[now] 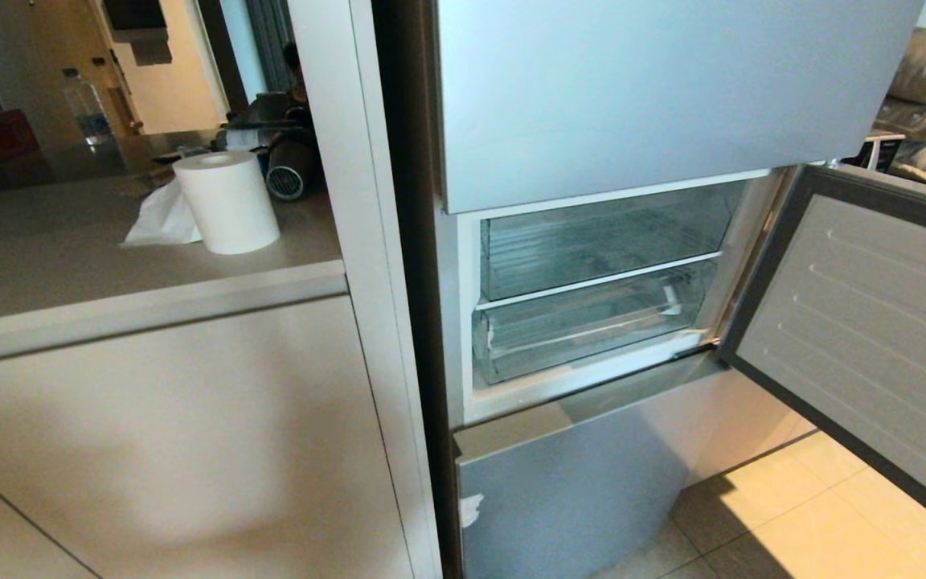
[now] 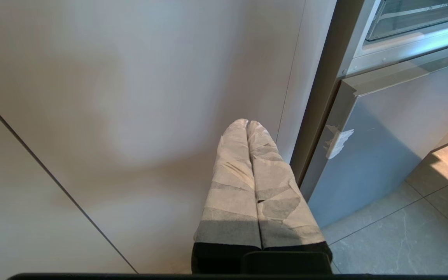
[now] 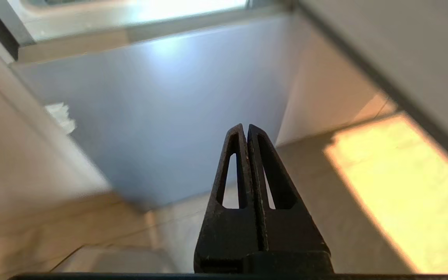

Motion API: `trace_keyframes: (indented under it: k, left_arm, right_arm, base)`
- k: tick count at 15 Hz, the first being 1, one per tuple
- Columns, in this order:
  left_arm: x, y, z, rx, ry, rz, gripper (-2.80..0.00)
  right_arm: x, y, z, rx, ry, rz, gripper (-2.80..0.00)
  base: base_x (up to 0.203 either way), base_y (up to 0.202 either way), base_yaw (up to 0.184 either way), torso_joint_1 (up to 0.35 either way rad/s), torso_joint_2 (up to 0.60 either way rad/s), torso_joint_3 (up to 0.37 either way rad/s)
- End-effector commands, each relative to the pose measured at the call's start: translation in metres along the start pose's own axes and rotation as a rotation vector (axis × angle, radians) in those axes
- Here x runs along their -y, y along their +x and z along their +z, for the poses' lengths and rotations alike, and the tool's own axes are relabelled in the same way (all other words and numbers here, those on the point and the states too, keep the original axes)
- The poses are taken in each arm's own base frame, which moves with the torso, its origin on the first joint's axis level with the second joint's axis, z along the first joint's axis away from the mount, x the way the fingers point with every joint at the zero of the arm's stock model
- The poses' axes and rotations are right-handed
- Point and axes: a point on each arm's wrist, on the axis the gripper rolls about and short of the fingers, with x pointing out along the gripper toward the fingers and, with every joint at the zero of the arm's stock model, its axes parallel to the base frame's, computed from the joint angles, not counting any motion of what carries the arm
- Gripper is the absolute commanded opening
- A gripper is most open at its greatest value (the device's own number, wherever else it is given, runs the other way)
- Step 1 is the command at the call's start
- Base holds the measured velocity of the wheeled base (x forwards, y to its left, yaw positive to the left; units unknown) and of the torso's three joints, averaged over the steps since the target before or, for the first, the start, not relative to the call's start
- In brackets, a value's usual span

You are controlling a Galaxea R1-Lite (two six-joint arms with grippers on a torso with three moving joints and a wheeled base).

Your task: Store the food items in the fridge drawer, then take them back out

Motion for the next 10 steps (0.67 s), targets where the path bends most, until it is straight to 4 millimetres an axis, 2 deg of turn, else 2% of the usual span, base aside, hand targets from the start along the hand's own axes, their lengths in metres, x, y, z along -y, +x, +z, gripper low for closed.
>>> trace_keyframes:
  k: [1, 10]
  left_arm:
    - [0.0, 0.0, 0.0, -0.001, 0.001, 0.001, -2.8]
    - [0.0, 0.0, 0.0, -0.001, 0.0, 0.0, -2.8]
  right_arm:
    - [-0.0004, -0.0119, -0.0069, 0.132, -0.024, -0.015, -2.8]
    - [-0.0004, -0.0141, -0.0105, 0.143, -0.04, -0.021, -2.8]
  base:
    - [0.0, 0.0, 0.0, 0.0, 0.0, 0.0]
    - [0.0, 0.0, 0.0, 0.0, 0.0, 0.0]
